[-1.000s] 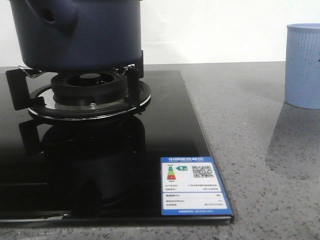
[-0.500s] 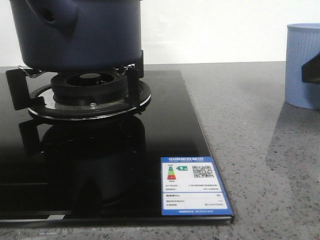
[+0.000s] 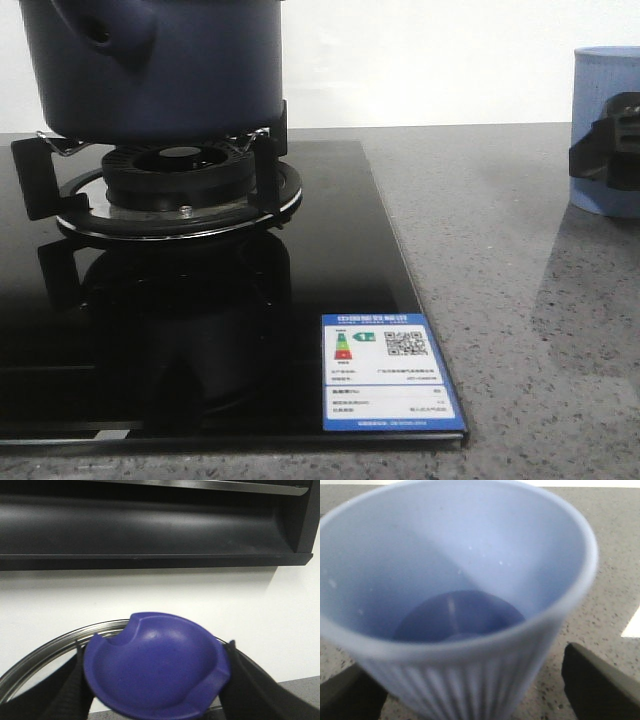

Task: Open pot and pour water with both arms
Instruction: 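Grasp the light blue ribbed cup with the right gripper and lift it, then tilt the held cup over the open pot with the right gripper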

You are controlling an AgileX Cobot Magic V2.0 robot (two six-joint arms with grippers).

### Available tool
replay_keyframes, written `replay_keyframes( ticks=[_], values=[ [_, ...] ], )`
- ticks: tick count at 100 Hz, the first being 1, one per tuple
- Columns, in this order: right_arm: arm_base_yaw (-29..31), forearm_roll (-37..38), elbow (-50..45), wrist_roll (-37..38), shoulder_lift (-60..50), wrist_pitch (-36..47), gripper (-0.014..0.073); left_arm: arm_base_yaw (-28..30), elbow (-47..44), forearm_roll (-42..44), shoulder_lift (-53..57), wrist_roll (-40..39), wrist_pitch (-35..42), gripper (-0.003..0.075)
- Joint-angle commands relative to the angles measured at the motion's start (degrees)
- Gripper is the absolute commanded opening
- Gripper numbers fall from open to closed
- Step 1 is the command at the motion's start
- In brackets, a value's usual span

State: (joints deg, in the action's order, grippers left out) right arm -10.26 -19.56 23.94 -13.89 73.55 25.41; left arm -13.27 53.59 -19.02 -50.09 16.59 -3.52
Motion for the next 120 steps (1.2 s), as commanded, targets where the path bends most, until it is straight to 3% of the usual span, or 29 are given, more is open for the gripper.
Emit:
replay_keyframes(
  ticks=[1, 26, 33, 50, 75, 90, 120],
  values=[
    [-0.15, 0.47, 2.58, -0.69, 0.49, 5.33, 0.0618, 0.20, 2.23, 0.02, 0.96, -0.03, 5.72, 0.0373],
    [-0.15, 0.19, 2.80, -0.69, 2.33, 7.39, 0.0615, 0.20, 2.23, 0.02, 0.96, -0.03, 5.82, 0.0373],
    [-0.15, -0.56, 2.80, -0.69, 2.33, 7.39, 0.0563, 0.20, 2.23, 0.02, 0.96, -0.03, 5.82, 0.0373],
    [-0.15, -0.72, 2.80, -0.69, 2.33, 7.18, 0.0337, 0.20, 2.23, 0.02, 0.96, -0.03, 5.82, 0.0373],
    [-0.15, 2.93, 3.00, -0.69, -1.22, 3.85, 0.0320, 0.20, 2.23, 0.02, 0.96, -0.03, 5.82, 0.0373],
    [-0.15, 4.86, 7.64, -0.69, -5.34, -6.24, 0.0320, 0.20, 2.23, 0.02, 0.96, -0.03, 5.82, 0.0373],
    [-0.93, 7.35, 27.88, -0.79, -6.17, -33.76, 0.0319, 0.20, 2.23, 0.02, 0.96, -0.03, 5.82, 0.0373]
  ],
)
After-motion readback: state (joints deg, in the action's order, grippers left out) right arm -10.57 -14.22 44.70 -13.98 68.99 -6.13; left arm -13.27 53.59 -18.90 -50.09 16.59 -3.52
